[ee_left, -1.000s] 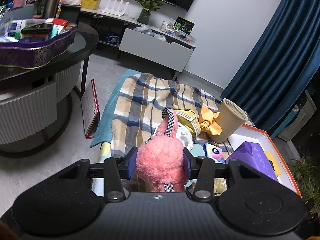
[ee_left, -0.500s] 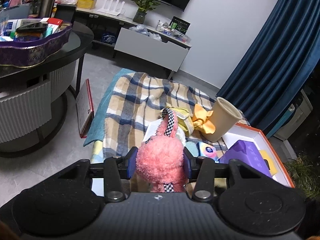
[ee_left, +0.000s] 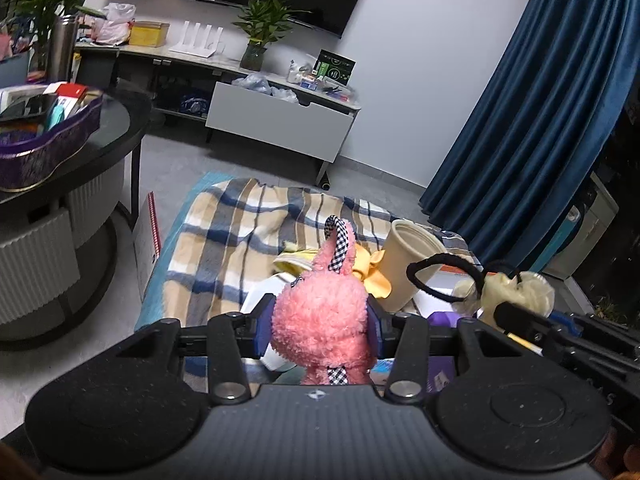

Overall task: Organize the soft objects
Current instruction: 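Grasp the pink plush bunny with the left gripper while the right grasps the plastic bag, then carry the bunny and plastic bag in both grippers over the white box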

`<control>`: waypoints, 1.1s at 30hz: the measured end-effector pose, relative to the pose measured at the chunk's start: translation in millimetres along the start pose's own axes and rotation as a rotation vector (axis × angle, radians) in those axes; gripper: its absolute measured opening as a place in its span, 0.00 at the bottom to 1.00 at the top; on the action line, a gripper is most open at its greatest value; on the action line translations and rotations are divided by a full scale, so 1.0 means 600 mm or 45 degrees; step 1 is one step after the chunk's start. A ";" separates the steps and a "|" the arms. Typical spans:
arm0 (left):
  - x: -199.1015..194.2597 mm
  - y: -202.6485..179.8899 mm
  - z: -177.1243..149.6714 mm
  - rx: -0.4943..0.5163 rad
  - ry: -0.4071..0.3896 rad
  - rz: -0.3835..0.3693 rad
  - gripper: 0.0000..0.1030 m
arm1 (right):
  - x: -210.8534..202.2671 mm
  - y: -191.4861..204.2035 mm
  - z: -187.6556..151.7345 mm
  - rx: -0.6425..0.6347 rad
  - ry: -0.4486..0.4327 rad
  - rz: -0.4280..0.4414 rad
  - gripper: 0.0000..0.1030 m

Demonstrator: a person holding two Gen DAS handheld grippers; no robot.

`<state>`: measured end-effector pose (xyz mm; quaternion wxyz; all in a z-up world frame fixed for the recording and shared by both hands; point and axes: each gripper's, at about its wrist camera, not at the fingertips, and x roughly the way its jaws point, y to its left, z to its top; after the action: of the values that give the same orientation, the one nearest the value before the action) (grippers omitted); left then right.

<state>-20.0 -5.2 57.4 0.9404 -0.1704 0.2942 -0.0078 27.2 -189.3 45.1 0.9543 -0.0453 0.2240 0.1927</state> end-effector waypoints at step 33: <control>0.062 -0.119 0.008 0.192 0.047 -0.036 0.45 | -0.035 -0.106 0.002 0.106 -0.061 -0.096 0.18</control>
<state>19.3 -75.3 63.9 0.9448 -0.1028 0.3077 -0.0464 35.4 -255.0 55.6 0.9670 -0.0095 0.2070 0.1482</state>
